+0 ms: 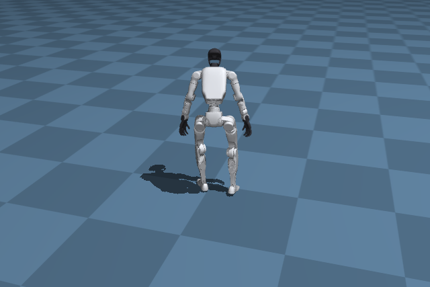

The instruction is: In place motions

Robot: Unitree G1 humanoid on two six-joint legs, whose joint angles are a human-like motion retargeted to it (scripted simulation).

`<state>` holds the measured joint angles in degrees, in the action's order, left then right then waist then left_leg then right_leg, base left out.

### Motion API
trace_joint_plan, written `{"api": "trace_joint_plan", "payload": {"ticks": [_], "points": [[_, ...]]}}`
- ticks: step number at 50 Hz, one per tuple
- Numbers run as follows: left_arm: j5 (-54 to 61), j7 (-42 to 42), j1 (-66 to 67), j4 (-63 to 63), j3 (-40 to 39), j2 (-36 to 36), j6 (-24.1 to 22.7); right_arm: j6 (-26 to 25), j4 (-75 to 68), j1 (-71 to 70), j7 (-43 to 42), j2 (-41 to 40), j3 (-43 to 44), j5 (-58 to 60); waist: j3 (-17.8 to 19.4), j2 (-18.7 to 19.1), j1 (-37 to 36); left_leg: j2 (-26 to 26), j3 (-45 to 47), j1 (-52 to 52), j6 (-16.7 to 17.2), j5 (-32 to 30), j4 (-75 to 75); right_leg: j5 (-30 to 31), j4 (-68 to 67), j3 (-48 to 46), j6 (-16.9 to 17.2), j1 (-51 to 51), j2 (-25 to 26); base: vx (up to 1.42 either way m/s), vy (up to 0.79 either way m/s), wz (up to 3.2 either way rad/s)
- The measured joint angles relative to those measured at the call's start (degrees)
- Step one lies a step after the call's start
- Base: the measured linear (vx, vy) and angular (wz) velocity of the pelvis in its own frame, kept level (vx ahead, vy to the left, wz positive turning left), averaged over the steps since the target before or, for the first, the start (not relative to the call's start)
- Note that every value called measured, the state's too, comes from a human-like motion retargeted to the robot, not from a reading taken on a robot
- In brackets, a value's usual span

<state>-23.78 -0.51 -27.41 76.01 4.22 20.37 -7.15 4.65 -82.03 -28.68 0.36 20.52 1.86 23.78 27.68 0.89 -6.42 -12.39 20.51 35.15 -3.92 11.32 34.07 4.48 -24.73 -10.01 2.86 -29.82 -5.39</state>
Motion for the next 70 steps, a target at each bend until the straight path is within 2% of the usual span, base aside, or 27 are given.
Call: {"api": "trace_joint_plan", "payload": {"ticks": [3,7,10,12,14,18,24,28,33,37,40,45,48,51,57,60,64,70], "points": [[-3.74,-2.83,8.06,4.07,-2.75,-4.14,0.12,-0.33,-5.05,8.14,1.43,-2.76,1.89,-1.08,-1.44,-0.33,1.14,3.71,1.21,-11.22,2.72,-3.44,-13.31,2.05,10.51,-1.49,1.35,10.03,-1.41,0.32,0.0,0.6],[-1.65,-6.78,19.58,8.61,-6.47,-8.44,1.31,0.63,-10.85,18.94,3.12,-5.16,2.79,-0.64,-5.29,-1.31,2.97,6.99,2.21,-23.25,6.11,-6.29,-26.12,4.14,20.21,-2.51,3.42,20.39,-3.42,0.44,0.08,0.32],[1.4,-7.35,28.92,9.69,-9.04,-11.05,1.27,1.58,-13.12,27.38,4.17,-6.41,4.12,1.9,-10.36,-1.88,3.78,9.35,-0.01,-27.68,6.2,-7.52,-31.52,5.78,25.55,-3.04,3.98,24.98,-3.62,0.55,0.09,0.0],[1.74,-6.98,34.04,9.43,-11.66,-12.36,1.57,1.22,-14.03,31.73,5.25,-7.02,6.01,3.72,-13.57,-2.14,2.97,10.07,1.76,-29.46,6.34,-7.95,-33.59,4.27,25.33,-5.17,3.66,25.92,-3.15,0.45,0.05,-0.31],[1.49,-5.47,37.34,8.93,-14.06,-13.55,3.23,0.25,-15.0,34.47,6.75,-7.24,8.45,4.77,-15.68,-2.0,2.91,10.36,2.12,-30.78,6.52,-7.97,-34.83,2.74,23.49,-2.21,3.58,25.54,-3.38,0.27,0.02,0.0],[3.53,-2.28,39.71,10.38,-16.63,-14.59,4.35,-3.59,-15.37,35.9,8.18,-6.79,11.67,2.8,-16.36,-1.38,5.38,9.98,0.63,-31.96,6.07,-6.75,-33.76,1.59,23.32,-4.16,3.16,27.98,-2.82,0.07,0.0,0.36],[0.09,-0.51,38.32,7.99,-14.83,-11.28,4.76,-4.39,-13.54,32.6,7.35,-6.24,12.74,-5.17,-16.86,-1.52,6.49,9.73,-0.76,-31.98,4.87,-4.73,-31.12,1.29,23.31,-5.25,2.93,29.53,-2.72,0.06,0.0,0.14],[1.05,-1.2,32.59,7.43,-13.17,-9.65,5.07,-3.22,-6.95,28.0,7.53,-6.77,11.16,-7.52,-15.05,-1.63,5.07,9.25,0.01,-30.95,3.89,-3.53,-28.82,0.8,21.08,-3.65,2.4,27.75,-2.57,-0.1,-0.01,-0.27],[6.12,0.7,21.24,7.71,-10.77,-8.44,4.74,-2.02,-1.09,16.55,6.0,-5.92,4.52,-8.17,-11.46,-0.64,6.37,5.72,0.35,-24.27,2.6,-0.69,-20.83,-2.3,12.81,-2.9,2.02,20.81,-2.12,-0.26,0.0,-0.1],[8.04,2.1,11.38,3.83,-6.87,-6.35,2.47,-1.99,1.44,3.79,3.8,-5.15,-0.2,-6.07,-9.99,-0.52,4.5,-0.5,1.08,-10.38,1.43,6.21,-3.89,-6.81,0.06,0.84,1.72,7.26,-1.08,-0.48,-0.01,-0.66],[7.32,4.29,3.13,0.32,-2.24,-2.59,-0.02,-0.44,4.62,-3.86,3.53,-4.21,-1.89,-3.87,-8.42,-1.01,4.01,-3.26,-0.85,0.68,-0.27,11.13,10.05,-10.28,-10.15,1.08,0.32,-2.38,-0.28,-0.41,-0.06,-0.1],[-0.53,5.49,-11.72,-2.57,-0.05,-0.06,-0.94,1.53,8.78,-13.91,6.27,-0.61,0.0,-0.11,-5.3,-1.23,1.2,-4.66,-3.67,16.82,-4.69,12.3,29.64,-13.82,-28.87,-0.15,-3.01,-18.61,0.12,-0.23,-0.06,-0.02],[-0.01,5.25,-20.11,-3.46,1.57,2.27,-1.64,2.5,11.36,-19.92,6.23,2.35,-1.69,-2.32,-2.74,-3.06,0.2,-5.11,-2.87,26.04,-7.5,12.81,39.38,-14.11,-39.0,-0.26,-5.31,-29.34,0.07,-0.28,-0.06,-0.18],[1.78,5.85,-26.13,-5.31,2.58,3.98,-2.38,3.13,13.79,-25.58,6.14,5.79,-4.09,-4.52,-2.18,-3.39,-0.14,-6.61,-2.53,36.22,-10.21,13.12,47.99,-14.06,-47.68,-2.0,-7.86,-40.42,0.47,-0.28,-0.01,-0.24],[-0.6,5.73,-33.79,-6.92,3.37,7.09,-5.33,5.17,17.02,-32.52,5.31,9.93,-5.06,-6.71,0.61,-4.97,-3.07,-13.29,-5.68,51.8,-11.08,15.26,65.78,-14.49,-63.14,-6.32,-14.93,-55.11,1.48,-0.1,-0.11,-0.49],[-1.62,3.4,-32.12,-5.55,2.63,7.18,-5.7,5.83,15.52,-32.04,4.79,9.55,-6.3,-9.43,2.12,-6.79,-4.58,-16.97,-6.06,53.45,-11.08,17.83,74.17,-16.94,-71.84,-5.8,-17.71,-57.92,2.19,0.08,-0.02,-0.67],[-0.2,1.78,-26.12,-3.15,0.8,5.78,-4.47,6.74,12.9,-27.95,5.1,7.55,-7.62,-12.7,2.12,-7.86,-5.75,-19.3,-7.44,52.63,-11.08,21.68,82.44,-19.38,-79.53,-4.08,-17.85,-58.21,4.42,0.17,0.07,-0.59],[1.64,2.68,-22.8,-1.44,-1.34,6.04,-5.33,8.5,10.34,-26.29,4.79,6.01,-6.76,-12.97,2.12,-8.28,-7.32,-20.68,-9.42,52.41,-11.08,23.23,82.84,-17.79,-77.63,-4.57,-17.84,-57.71,7.25,0.05,-0.04,-0.35]]}}
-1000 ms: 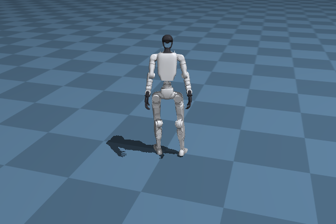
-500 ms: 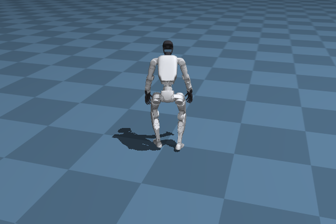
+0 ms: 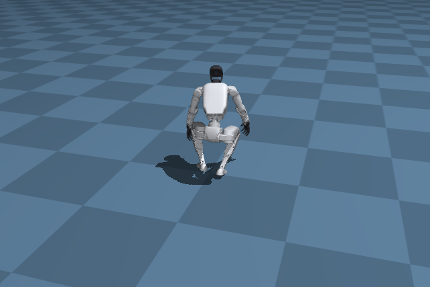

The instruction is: In place motions

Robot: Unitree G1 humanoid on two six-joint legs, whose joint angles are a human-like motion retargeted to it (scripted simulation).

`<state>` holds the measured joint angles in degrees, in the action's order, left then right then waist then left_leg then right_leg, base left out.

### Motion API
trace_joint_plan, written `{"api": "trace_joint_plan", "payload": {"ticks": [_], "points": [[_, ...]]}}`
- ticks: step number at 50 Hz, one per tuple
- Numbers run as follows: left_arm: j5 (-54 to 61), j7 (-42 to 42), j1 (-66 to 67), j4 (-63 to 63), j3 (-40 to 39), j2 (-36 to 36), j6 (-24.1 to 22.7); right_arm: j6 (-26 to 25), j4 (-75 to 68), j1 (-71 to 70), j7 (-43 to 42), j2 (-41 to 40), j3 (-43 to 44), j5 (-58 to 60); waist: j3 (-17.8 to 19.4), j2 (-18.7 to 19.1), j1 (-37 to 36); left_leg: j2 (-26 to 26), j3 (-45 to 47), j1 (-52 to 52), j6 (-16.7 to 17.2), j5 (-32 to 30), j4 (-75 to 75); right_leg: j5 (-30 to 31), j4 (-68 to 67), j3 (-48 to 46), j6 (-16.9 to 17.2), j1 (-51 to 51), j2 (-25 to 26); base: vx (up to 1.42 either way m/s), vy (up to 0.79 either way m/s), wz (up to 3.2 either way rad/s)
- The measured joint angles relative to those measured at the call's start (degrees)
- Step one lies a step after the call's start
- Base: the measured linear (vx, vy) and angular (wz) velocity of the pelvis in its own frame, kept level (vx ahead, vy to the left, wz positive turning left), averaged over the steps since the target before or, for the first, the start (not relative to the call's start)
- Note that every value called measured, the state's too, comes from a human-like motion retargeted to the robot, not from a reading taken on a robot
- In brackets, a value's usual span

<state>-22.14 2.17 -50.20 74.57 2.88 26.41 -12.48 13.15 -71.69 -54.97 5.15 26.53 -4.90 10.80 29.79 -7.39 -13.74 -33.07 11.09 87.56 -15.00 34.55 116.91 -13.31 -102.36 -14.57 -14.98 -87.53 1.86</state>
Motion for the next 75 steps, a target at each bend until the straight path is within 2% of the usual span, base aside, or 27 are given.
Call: {"api": "trace_joint_plan", "payload": {"ticks": [5,8,11,18,22,25,26,29,32,35,37,41,45,51,55,60,65,70,75], "points": [[-5.48,-0.34,-2.58,0.65,-0.21,3.54,1.47,1.22,0.97,-1.23,-3.5,0.81,3.76,2.66,0.0,2.82,1.13,1.5,-1.97,0.36,0.0,-2.19,-10.83,1.66,11.65,-2.42,0.18,4.81,-0.09,-0.13,-0.08,0.17],[-9.26,-2.59,-1.42,0.02,0.73,4.88,1.94,1.01,1.21,1.49,-7.37,1.49,5.67,4.54,0.0,5.47,2.11,3.64,-0.74,-4.71,0.0,-4.28,-21.02,3.98,22.55,-1.0,4.23,11.42,0.75,-0.13,0.13,0.41],[-11.02,-3.6,2.79,-1.31,3.33,5.32,3.05,0.07,-0.39,7.63,-9.25,1.45,6.83,5.61,-0.57,6.52,3.85,8.32,3.3,-14.26,0.36,-7.52,-33.92,6.67,33.78,3.06,9.23,19.66,-0.43,-0.04,0.2,0.75],[-12.03,-5.12,18.29,-1.72,5.63,1.65,5.2,-4.87,-10.18,24.57,-4.93,-5.76,10.2,6.14,-1.05,6.54,5.83,17.36,8.2,-42.19,8.37,-18.27,-70.08,15.89,67.67,8.15,16.53,47.32,-3.98,0.14,0.03,0.56],[-6.7,-8.65,28.9,0.68,0.8,-5.89,5.02,-4.36,-15.34,34.42,-4.96,-9.97,12.44,5.43,-1.27,6.49,8.14,22.86,10.24,-57.89,12.41,-25.24,-91.27,20.76,85.66,6.91,19.1,62.55,-6.72,0.19,0.03,0.7],[-3.92,-6.84,36.65,3.36,-4.48,-10.76,2.41,-4.4,-17.82,42.09,-7.49,-12.96,15.1,7.16,-1.58,6.84,10.03,25.64,10.02,-68.42,15.29,-28.84,-102.49,22.27,94.45,5.19,21.03,72.87,-8.06,0.29,0.04,0.64],[-3.02,-6.73,39.06,4.38,-6.42,-12.34,2.84,-4.6,-18.72,44.55,-8.29,-13.97,16.35,8.05,-2.26,6.79,10.79,26.21,10.36,-71.2,15.99,-29.88,-105.44,22.75,96.58,4.63,21.53,75.47,-8.53,0.3,0.06,0.61],[0.31,-7.28,45.64,7.82,-13.15,-17.15,5.13,-5.9,-22.66,51.13,-8.56,-15.82,20.05,9.41,-6.45,6.61,14.06,28.2,9.52,-76.01,16.86,-31.63,-111.19,23.91,101.26,2.01,21.96,80.49,-9.56,0.36,0.09,0.75],[5.59,-7.34,50.44,11.96,-19.92,-20.04,6.68,-9.11,-25.71,56.91,-4.71,-16.1,22.45,8.06,-11.58,5.75,16.62,30.11,7.74,-77.16,16.61,-31.67,-112.44,23.47,103.09,-0.19,21.68,82.93,-10.06,0.41,0.02,0.56],[11.84,-5.25,52.67,14.33,-21.92,-20.31,8.32,-12.89,-25.71,60.28,-0.06,-16.49,24.31,5.08,-13.43,5.3,15.46,30.5,7.2,-77.96,16.15,-30.83,-111.97,22.12,101.21,0.14,21.73,82.83,-10.83,0.18,-0.04,-0.03],[14.92,-3.88,53.0,14.47,-21.17,-20.04,8.33,-13.66,-25.71,59.49,1.15,-16.09,24.32,3.06,-12.84,4.87,13.79,30.34,8.29,-78.7,15.64,-29.77,-110.87,21.46,100.01,1.3,21.19,82.72,-10.61,0.01,-0.01,-0.43],[13.54,-3.7,52.95,12.78,-20.26,-19.38,7.37,-13.28,-25.2,55.1,1.4,-14.74,22.37,4.34,-13.27,4.65,13.3,29.46,9.39,-77.91,14.53,-27.79,-108.08,19.72,96.62,2.76,21.02,80.86,-10.37,0.02,0.03,-0.41],[10.75,-4.23,49.92,9.33,-18.7,-18.6,6.66,-12.91,-19.92,48.05,1.43,-13.85,18.1,6.26,-13.34,5.69,15.01,26.48,9.71,-73.14,13.38,-24.38,-101.08,15.55,88.23,4.01,20.62,74.98,-9.52,-0.12,0.05,-0.12],[8.88,-3.92,39.3,4.88,-12.09,-13.72,5.34,-11.05,-11.58,36.61,0.31,-12.72,11.91,4.92,-12.78,6.11,13.97,21.39,8.14,-58.83,10.35,-14.67,-78.94,8.28,71.37,5.38,19.81,62.48,-9.87,-0.2,0.02,-0.12],[7.26,-2.74,31.06,1.08,-7.77,-10.03,4.55,-10.1,-8.59,28.14,1.19,-11.59,10.85,6.58,-13.04,6.64,12.23,18.64,6.12,-47.66,7.75,-9.93,-63.19,4.4,57.87,6.69,18.83,51.86,-8.74,-0.18,-0.01,-0.16],[5.82,-0.44,20.3,-2.76,-4.99,-5.33,3.24,-8.77,-6.31,17.81,-0.3,-9.51,10.45,7.54,-13.4,6.31,10.66,16.26,5.39,-33.61,4.18,-8.97,-46.64,3.86,42.66,6.83,16.58,37.41,-7.19,-0.18,-0.02,-0.18],[2.76,1.87,11.36,-5.15,-3.45,-2.11,1.2,-8.69,-4.22,10.71,-0.8,-6.09,10.59,7.61,-14.79,5.36,9.17,15.88,5.24,-19.8,0.0,-8.59,-32.59,2.07,29.49,5.3,12.95,23.8,-7.56,-0.11,-0.05,-0.1],[1.35,0.54,4.44,-6.74,-4.84,-0.19,0.91,-8.12,-0.98,5.75,-2.07,-4.14,11.44,7.76,-11.79,4.97,6.19,11.96,2.41,-13.0,0.0,-6.93,-22.97,1.06,22.09,1.67,8.3,17.7,-5.07,-0.05,-0.12,-0.44],[3.73,1.71,3.51,-6.42,-6.3,-0.51,0.73,-7.08,-0.03,4.83,-1.96,-3.19,11.7,6.09,-8.47,5.11,5.03,11.02,2.08,-13.65,0.0,-6.45,-20.79,1.13,20.45,1.44,7.02,18.0,-4.34,-0.04,-0.03,-0.11]]}}
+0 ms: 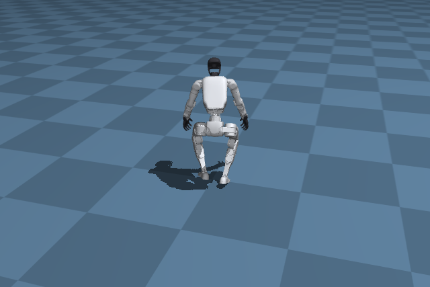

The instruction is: In place motions

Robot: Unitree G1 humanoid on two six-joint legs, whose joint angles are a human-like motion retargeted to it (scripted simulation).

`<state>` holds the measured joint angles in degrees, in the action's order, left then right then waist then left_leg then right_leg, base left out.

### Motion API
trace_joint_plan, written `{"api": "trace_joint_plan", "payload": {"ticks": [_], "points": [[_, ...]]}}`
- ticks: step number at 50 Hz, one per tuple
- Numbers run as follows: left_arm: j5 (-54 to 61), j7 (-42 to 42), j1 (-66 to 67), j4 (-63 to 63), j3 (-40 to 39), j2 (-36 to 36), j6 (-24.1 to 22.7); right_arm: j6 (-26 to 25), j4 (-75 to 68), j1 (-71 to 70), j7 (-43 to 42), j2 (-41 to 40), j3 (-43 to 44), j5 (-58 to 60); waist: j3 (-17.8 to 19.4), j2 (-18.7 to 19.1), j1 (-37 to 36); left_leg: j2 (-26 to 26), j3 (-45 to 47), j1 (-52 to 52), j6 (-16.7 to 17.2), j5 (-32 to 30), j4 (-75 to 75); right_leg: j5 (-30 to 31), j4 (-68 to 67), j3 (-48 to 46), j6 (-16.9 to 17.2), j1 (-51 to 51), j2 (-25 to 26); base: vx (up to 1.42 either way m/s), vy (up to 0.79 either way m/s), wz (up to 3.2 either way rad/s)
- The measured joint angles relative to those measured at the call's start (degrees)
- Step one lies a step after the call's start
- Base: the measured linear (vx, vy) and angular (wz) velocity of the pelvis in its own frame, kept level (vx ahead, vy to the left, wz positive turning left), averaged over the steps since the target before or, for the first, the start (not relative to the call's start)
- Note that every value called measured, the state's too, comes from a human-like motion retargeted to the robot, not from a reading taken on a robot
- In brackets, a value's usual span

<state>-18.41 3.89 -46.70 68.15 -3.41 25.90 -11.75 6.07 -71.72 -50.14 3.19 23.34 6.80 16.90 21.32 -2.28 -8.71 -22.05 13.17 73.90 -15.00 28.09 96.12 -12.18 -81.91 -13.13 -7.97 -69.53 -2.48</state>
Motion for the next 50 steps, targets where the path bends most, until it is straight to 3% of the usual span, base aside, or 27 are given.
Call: {"api": "trace_joint_plan", "payload": {"ticks": [4,8,18,25,31,38,45,50], "points": [[-0.59,-0.27,4.12,0.37,-0.59,-0.67,-0.15,1.34,0.06,2.96,-0.71,-1.1,0.45,0.1,-0.33,0.85,0.77,0.91,1.03,-3.63,0.0,-0.91,-5.53,1.72,5.62,2.19,2.68,4.02,0.35,-0.06,0.08,0.03],[-1.22,0.35,10.47,1.17,-0.08,-1.67,1.08,1.62,-1.36,8.01,-0.59,-2.56,0.08,0.69,-2.12,0.73,3.49,5.27,3.46,-9.88,0.88,-3.75,-18.52,4.77,16.71,5.85,7.22,10.16,-1.4,-0.09,0.1,0.46],[-2.46,-3.59,31.74,3.66,-1.97,-8.78,4.09,1.8,-7.1,28.32,-2.54,-8.45,-0.45,3.64,-3.08,0.2,5.73,13.55,7.5,-39.49,11.78,-18.04,-67.79,17.98,62.19,7.43,13.69,40.04,-4.26,0.04,-0.02,0.14],[0.84,-7.73,47.39,12.32,-3.85,-14.51,4.14,2.42,-17.65,43.7,-3.36,-10.94,1.58,5.26,-2.46,0.6,8.09,18.11,6.91,-60.57,17.04,-26.36,-90.57,23.56,79.48,3.16,15.79,59.47,-6.19,0.25,-0.03,0.32],[-4.25,-9.58,56.5,17.97,-5.4,-15.84,6.21,0.65,-25.02,52.76,-0.1,-11.78,7.36,4.27,-5.86,0.64,8.92,19.23,7.38,-66.77,18.87,-28.81,-96.69,23.71,82.02,1.91,15.83,64.26,-5.99,0.26,-0.02,0.07],[-1.16,-8.48,57.57,18.52,-5.85,-17.2,6.32,-1.46,-25.68,52.48,0.89,-10.53,8.22,-1.38,-5.32,1.57,9.92,18.25,7.33,-67.81,18.35,-28.17,-95.81,23.4,81.56,1.88,15.75,65.37,-5.16,0.01,0.0,-0.03],[0.05,-7.79,51.31,13.82,-2.88,-15.91,5.41,-0.12,-22.55,44.93,0.27,-10.76,4.98,-2.9,-5.46,1.0,9.94,18.0,8.14,-66.33,17.34,-26.91,-92.74,22.76,79.86,1.33,15.09,64.29,-5.56,-0.02,0.0,-0.02],[1.05,-6.95,38.36,14.1,-1.25,-14.41,5.34,0.23,-18.0,34.3,-0.59,-11.24,1.91,-5.57,-4.33,1.49,9.16,15.28,7.5,-57.1,14.13,-20.8,-79.74,18.64,70.74,1.63,14.23,56.48,-5.52,-0.24,0.0,-0.11]]}}
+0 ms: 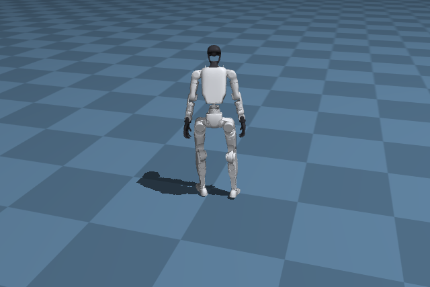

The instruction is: In place motions

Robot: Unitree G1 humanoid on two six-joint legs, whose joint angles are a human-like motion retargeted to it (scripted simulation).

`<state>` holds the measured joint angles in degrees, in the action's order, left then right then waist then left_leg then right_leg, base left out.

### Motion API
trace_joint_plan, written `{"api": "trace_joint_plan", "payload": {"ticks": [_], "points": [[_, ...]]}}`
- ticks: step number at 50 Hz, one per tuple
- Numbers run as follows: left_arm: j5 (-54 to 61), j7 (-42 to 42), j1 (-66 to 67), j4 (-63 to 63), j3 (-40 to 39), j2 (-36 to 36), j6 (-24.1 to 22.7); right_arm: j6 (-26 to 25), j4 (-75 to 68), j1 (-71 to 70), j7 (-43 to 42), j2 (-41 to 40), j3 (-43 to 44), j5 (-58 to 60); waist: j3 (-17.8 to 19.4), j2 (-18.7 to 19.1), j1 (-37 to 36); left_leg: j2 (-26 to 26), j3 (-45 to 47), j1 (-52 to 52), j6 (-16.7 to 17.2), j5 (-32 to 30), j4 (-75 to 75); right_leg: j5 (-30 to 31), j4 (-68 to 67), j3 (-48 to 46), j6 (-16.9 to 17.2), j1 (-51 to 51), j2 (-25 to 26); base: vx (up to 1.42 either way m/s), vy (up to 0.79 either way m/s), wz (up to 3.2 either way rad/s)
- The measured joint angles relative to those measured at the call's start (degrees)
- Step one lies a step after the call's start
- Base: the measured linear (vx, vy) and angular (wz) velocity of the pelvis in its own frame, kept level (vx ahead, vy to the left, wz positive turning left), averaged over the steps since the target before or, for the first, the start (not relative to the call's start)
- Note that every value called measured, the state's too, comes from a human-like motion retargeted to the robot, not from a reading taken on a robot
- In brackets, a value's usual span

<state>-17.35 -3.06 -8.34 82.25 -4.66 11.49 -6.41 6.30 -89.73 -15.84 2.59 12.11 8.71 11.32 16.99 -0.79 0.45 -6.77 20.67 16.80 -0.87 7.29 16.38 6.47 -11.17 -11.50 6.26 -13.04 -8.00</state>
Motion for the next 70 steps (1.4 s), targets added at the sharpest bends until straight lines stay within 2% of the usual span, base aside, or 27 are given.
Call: {"api": "trace_joint_plan", "payload": {"ticks": [5,10,18,22,25,27,30,33,37,40,46,50,52,55,58,62,70], "points": [[1.4,3.08,-12.39,-2.21,4.03,4.52,-0.8,-0.2,3.02,-12.96,-0.5,-0.09,-3.27,1.51,0.73,-0.08,-1.92,-6.06,-0.95,12.66,-2.25,8.02,19.91,-5.01,-16.52,3.86,-1.44,-12.62,2.74,-0.15,-0.04,-0.42],[-4.71,5.5,-25.91,-4.5,6.0,7.74,-2.15,0.17,7.46,-23.55,-0.15,1.87,-2.45,4.45,1.26,-0.08,-3.99,-9.5,-4.55,27.66,-5.65,14.55,40.15,-10.27,-34.15,4.28,-3.21,-25.81,4.21,-0.16,-0.07,0.01],[-1.95,2.67,-40.53,-8.12,8.44,10.58,-4.29,-0.09,13.34,-35.85,-1.52,5.45,-4.46,3.86,2.4,-1.38,-6.22,-11.78,-5.13,46.32,-11.55,17.85,64.24,-14.9,-57.57,3.1,-7.79,-46.26,5.05,-0.1,-0.01,-0.16],[-1.78,2.52,-42.25,-9.03,8.72,11.29,-4.62,0.57,14.37,-37.73,-2.52,6.17,-5.58,3.47,3.27,-1.15,-6.91,-13.13,-5.65,50.8,-14.13,19.03,72.95,-16.42,-65.79,2.19,-10.46,-51.46,5.27,0.03,0.0,-0.17],[-2.23,2.74,-42.02,-9.19,8.76,12.09,-5.01,0.39,14.16,-38.27,-2.94,6.56,-6.0,4.36,5.01,-0.14,-8.88,-15.78,-7.57,51.15,-14.13,20.3,77.5,-17.09,-68.45,0.68,-12.66,-51.41,7.31,0.1,-0.03,-0.6],[-2.65,2.07,-40.96,-8.77,8.09,11.81,-5.04,0.25,13.83,-37.66,-2.87,6.58,-5.82,5.22,5.62,0.4,-9.48,-16.62,-7.91,50.38,-14.13,20.88,78.17,-17.25,-68.42,0.49,-12.99,-50.47,8.08,0.08,0.02,-0.34],[-2.82,2.47,-38.38,-7.49,7.05,11.28,-4.95,0.84,12.85,-35.58,-2.07,6.31,-5.16,5.68,5.46,0.61,-8.74,-15.98,-7.11,48.21,-14.13,20.86,75.19,-16.92,-65.77,1.51,-12.01,-48.19,7.56,0.04,0.05,0.12],[-3.35,3.98,-34.23,-6.53,6.47,11.11,-3.6,1.21,12.15,-31.77,0.11,5.87,-4.53,4.94,4.33,0.29,-6.96,-13.28,-5.4,44.66,-13.38,19.18,67.02,-15.42,-58.97,3.58,-9.35,-44.64,6.11,0.03,0.05,0.38],[-4.93,5.1,-27.03,-4.73,7.17,11.03,-1.03,2.37,10.68,-24.81,1.21,4.65,-3.88,5.18,3.62,-0.24,-5.84,-10.51,-3.91,36.17,-9.53,16.18,51.09,-12.55,-43.8,5.38,-6.3,-35.45,5.2,0.04,-0.03,0.14],[-7.17,4.49,-20.27,-3.42,8.65,9.95,1.5,2.28,8.83,-17.75,0.69,3.86,-4.54,6.08,3.09,-0.29,-5.17,-8.21,-1.91,27.75,-6.2,11.16,34.95,-8.15,-28.49,6.09,-4.01,-26.39,4.48,0.07,-0.04,0.23],[-8.07,-5.03,-5.04,1.33,5.98,3.63,0.81,2.04,1.12,-1.97,-1.29,2.4,-4.48,8.5,2.72,-0.15,-3.08,-1.77,-0.11,8.29,1.07,0.51,3.65,0.51,-1.41,3.93,-0.2,-7.16,1.71,0.14,-0.05,0.49],[-4.48,-6.55,5.69,6.14,3.44,-0.32,0.36,0.58,-5.95,8.51,0.14,1.12,-2.68,11.98,1.86,-0.2,-1.34,1.74,-1.24,-4.23,3.15,-3.59,-9.48,3.05,7.94,2.0,0.87,4.21,0.58,0.38,0.0,0.41],[-2.64,-6.01,10.75,8.21,2.25,-1.55,0.86,-2.15,-7.68,13.87,2.02,0.84,-0.73,14.5,0.13,0.06,-0.16,2.94,-2.41,-7.72,3.21,-4.79,-12.73,3.77,10.75,1.38,0.98,8.03,0.87,0.47,0.03,0.38],[-1.67,-3.07,16.15,9.42,0.75,-1.8,2.74,-9.41,-7.68,20.27,5.51,-0.14,4.17,18.01,-2.79,0.17,1.09,3.34,-2.96,-9.84,3.86,-5.22,-14.56,3.41,12.31,-0.59,0.98,10.78,0.95,0.33,-0.01,0.3],[-2.41,-2.85,19.26,8.43,-1.01,-2.71,3.94,-13.06,-7.68,23.21,9.42,-0.88,7.96,16.6,-3.9,-0.19,0.05,3.11,-2.24,-11.38,4.28,-4.88,-15.09,2.18,10.8,0.64,0.61,10.97,1.01,0.15,-0.04,-0.07],[-0.67,-2.92,20.66,6.1,-1.39,-3.41,2.41,-12.35,-7.68,22.85,11.51,-0.39,8.93,12.11,-4.47,-0.26,0.4,3.09,-1.84,-13.22,3.92,-4.23,-15.19,1.85,10.91,0.35,0.16,12.46,1.61,0.02,0.01,-0.07],[-0.99,0.64,14.33,0.98,1.74,-2.31,2.99,-8.68,-2.66,14.46,5.29,-0.86,5.48,7.54,-6.11,0.02,0.13,2.25,-0.88,-13.5,2.04,-1.47,-11.72,-0.77,7.11,1.29,-0.44,12.13,2.11,0.01,0.02,-0.07]]}}
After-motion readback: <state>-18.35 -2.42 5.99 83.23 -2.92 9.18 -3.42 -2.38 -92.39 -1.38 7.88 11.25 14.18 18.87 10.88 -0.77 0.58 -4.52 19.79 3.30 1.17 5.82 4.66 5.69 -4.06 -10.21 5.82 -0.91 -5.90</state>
